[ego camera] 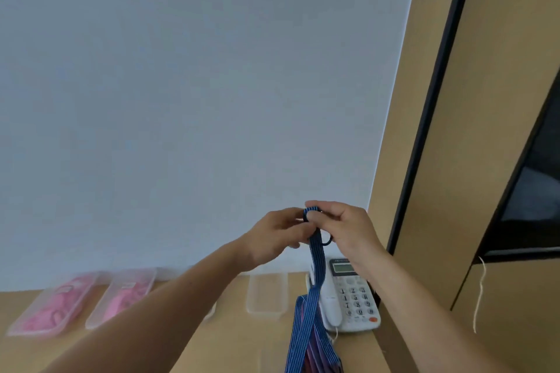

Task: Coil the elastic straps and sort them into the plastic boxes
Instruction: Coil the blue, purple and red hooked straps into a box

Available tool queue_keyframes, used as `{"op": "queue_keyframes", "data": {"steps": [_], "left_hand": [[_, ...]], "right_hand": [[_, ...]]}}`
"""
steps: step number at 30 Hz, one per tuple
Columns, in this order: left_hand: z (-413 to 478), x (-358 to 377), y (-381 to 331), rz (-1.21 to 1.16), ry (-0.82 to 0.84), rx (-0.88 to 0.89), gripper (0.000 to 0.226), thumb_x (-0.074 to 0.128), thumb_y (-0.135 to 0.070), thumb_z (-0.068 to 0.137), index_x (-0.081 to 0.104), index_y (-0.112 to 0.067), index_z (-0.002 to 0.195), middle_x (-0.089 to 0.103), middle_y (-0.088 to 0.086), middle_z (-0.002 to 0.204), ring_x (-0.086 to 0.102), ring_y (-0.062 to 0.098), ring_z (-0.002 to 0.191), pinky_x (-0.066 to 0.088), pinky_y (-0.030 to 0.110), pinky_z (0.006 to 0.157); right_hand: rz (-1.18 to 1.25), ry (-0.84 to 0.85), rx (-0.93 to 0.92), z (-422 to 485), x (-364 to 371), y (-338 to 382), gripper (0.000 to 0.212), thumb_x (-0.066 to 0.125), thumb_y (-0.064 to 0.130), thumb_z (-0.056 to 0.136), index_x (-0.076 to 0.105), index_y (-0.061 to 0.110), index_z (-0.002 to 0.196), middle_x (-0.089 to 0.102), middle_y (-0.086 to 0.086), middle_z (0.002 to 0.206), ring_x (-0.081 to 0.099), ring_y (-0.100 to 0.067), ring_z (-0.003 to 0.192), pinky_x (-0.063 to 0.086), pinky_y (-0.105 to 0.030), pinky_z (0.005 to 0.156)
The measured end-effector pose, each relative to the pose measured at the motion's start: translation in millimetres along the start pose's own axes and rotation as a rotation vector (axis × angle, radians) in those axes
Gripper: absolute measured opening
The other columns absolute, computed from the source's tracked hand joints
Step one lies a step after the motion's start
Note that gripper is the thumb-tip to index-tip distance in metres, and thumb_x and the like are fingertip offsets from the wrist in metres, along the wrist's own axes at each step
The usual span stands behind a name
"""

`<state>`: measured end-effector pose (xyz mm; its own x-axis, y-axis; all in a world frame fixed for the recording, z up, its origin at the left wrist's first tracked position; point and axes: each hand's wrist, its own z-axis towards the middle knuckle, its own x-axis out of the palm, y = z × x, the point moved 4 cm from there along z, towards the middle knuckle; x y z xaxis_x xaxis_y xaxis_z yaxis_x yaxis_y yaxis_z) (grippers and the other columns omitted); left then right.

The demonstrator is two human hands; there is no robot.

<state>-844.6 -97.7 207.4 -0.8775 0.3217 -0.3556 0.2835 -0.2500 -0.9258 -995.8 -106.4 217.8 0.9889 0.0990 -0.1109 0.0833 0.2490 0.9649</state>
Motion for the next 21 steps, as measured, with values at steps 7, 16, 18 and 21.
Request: {"op": "queue_keyframes", "data": {"steps": [7, 16, 18, 21], "left_hand": [[-3, -8, 4, 0.031, 0.022, 0.04, 0.019, 0.057, -0.019, 0.1, 0.067, -0.005, 0.109, 0.075, 0.001, 0.096, 0.067, 0.012, 0.088, 0.055, 0.031, 0.08], [9, -28, -21, -0.167, -0.007, 0.048, 0.014, 0.047, -0.012, 0.104, 0.057, -0.004, 0.107, 0.077, 0.009, 0.091, 0.072, 0.018, 0.079, 0.054, 0.028, 0.069], [11, -32, -22, -0.065, -0.041, 0.056, 0.013, 0.048, -0.013, 0.102, 0.059, -0.007, 0.099, 0.075, 0.004, 0.09, 0.068, 0.012, 0.079, 0.049, 0.028, 0.07], [13, -35, -19, -0.021, -0.119, 0.031, 0.015, 0.053, -0.015, 0.098, 0.064, -0.004, 0.098, 0.069, 0.005, 0.088, 0.059, 0.012, 0.077, 0.044, 0.03, 0.07]], "right_hand": [[-0.145, 0.014, -0.08, 1, 11, 4, 0.019, 0.077, 0.028, 0.082, 0.077, 0.045, 0.075, 0.073, 0.021, 0.083, 0.067, 0.001, 0.083, 0.05, -0.012, 0.074], [0.155, 0.158, 0.177, -16, 18, -9, 0.045, 0.051, 0.052, 0.094, 0.071, 0.014, 0.11, 0.075, -0.013, 0.096, 0.072, -0.03, 0.076, 0.056, -0.031, 0.066], [0.14, 0.124, 0.177, -16, 18, -11, 0.039, 0.055, 0.041, 0.096, 0.068, 0.007, 0.108, 0.074, -0.014, 0.086, 0.065, -0.025, 0.062, 0.053, -0.028, 0.058], [0.072, 0.048, 0.139, -15, 18, -11, 0.029, 0.057, 0.033, 0.098, 0.069, 0.007, 0.101, 0.073, -0.011, 0.078, 0.058, -0.019, 0.054, 0.048, -0.023, 0.052]]}}
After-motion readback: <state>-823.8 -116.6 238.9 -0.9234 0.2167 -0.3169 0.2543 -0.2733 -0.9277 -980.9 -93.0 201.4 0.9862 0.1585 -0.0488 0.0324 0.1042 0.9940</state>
